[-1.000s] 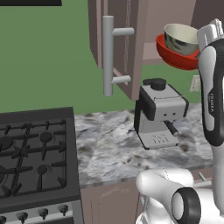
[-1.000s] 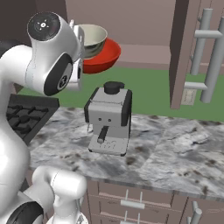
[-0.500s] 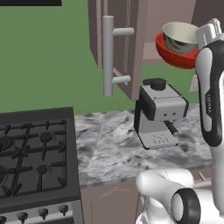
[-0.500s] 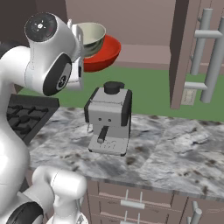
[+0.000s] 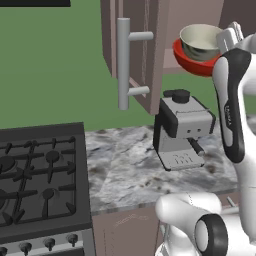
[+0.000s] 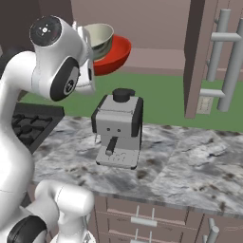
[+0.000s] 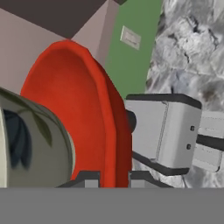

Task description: Pick up the bowls on the counter and stack them on top of one another in the open cabinet. Place the smaller bowl on top of the larger bowl.

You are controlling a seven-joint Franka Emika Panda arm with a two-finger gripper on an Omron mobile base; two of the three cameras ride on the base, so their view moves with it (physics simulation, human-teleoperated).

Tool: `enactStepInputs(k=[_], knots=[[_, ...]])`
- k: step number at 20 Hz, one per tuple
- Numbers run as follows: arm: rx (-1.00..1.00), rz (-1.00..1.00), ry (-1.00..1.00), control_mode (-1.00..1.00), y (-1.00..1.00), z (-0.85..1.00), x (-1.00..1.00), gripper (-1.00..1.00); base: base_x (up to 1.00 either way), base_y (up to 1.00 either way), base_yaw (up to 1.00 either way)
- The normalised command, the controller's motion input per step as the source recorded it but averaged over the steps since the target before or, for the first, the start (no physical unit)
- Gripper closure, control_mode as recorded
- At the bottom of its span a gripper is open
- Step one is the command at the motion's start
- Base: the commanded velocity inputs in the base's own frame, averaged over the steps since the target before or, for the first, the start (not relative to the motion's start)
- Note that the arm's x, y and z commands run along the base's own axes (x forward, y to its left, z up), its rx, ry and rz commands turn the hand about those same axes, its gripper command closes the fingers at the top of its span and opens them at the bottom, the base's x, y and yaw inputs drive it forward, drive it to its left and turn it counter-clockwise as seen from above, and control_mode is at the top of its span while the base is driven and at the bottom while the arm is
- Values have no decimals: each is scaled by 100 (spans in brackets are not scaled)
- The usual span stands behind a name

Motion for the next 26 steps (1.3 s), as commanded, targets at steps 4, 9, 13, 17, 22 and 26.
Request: enactStepInputs(k=[4,9,13,17,22,26], knots=[[0,0,4,-100,-3,12,39,100,0,0,0],[0,0,5,-100,-1,8,39,100,0,0,0],[0,0,4,-100,-2,2,39,100,0,0,0],[0,0,3,-100,-2,0,37,100,0,0,0],[0,0,0,-100,-1,0,41,100,0,0,0],[4,0,0,-100,-1,-2,42,100,0,0,0]])
